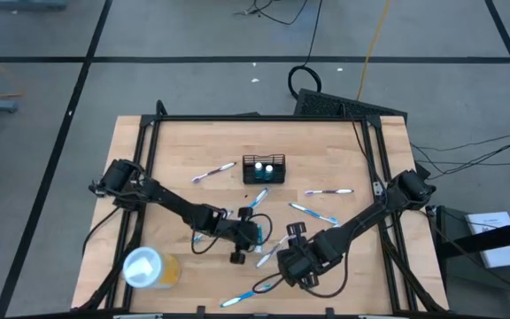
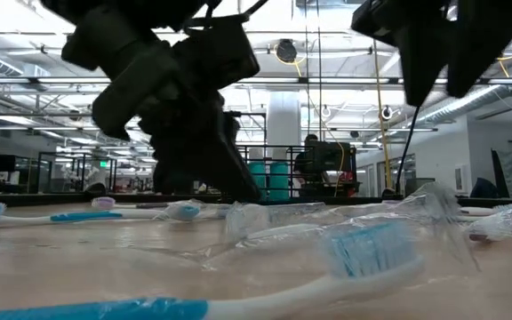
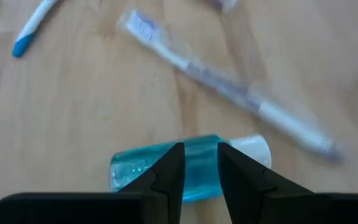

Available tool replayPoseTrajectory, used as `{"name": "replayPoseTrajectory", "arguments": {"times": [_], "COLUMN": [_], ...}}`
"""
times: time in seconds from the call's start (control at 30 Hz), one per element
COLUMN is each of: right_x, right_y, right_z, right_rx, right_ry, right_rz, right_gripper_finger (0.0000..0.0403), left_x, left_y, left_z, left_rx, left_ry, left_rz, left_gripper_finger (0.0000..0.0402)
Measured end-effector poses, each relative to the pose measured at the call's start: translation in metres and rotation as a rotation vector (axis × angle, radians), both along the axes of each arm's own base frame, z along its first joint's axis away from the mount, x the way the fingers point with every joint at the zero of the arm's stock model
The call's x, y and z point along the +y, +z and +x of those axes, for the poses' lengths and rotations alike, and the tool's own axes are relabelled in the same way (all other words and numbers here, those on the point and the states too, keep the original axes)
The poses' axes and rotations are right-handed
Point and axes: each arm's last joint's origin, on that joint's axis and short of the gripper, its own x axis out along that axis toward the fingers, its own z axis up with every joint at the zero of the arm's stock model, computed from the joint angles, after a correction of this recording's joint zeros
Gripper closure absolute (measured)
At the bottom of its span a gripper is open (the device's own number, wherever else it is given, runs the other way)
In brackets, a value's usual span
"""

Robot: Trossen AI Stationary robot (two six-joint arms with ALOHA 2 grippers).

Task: Pick & Place toothbrushing station
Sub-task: Put the blue mouthwash bottle into the black organizer

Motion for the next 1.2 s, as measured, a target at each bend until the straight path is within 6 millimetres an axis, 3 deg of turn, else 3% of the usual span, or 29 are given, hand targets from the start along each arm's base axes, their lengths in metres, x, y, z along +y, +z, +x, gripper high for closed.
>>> {"name": "replayPoseTrajectory", "arguments": {"times": [0.37, 0.53, 0.73, 0.97, 1.2], "right_x": [0.003, 0.003, 0.004, 0.002, -0.008], "right_y": [0.0, -0.001, -0.003, -0.028, -0.046], "right_z": [-0.005, -0.006, -0.008, -0.011, -0.013], "right_rx": [0.003, 0.01, 0.004, 0.001, -0.086], "right_ry": [-0.024, -0.04, -0.036, -0.009, 0.018], "right_rz": [-0.024, -0.023, -0.05, -0.055, -0.009], "right_gripper_finger": [0.0266, 0.0266, 0.0266, 0.0266, 0.0266], "left_x": [-0.006, 0.0, -0.011, -0.013, 0.006], "left_y": [0.017, 0.017, 0.029, 0.026, 0.018], "left_z": [-0.008, -0.007, -0.018, -0.028, -0.02], "left_rx": [0.26, 0.271, 0.252, 0.289, 0.259], "left_ry": [-0.17, -0.13, -0.076, -0.067, -0.088], "left_rz": [0.431, 0.436, 0.458, 0.527, 0.528], "left_gripper_finger": [0.0299, 0.0299, 0.03, 0.03, 0.03]}}
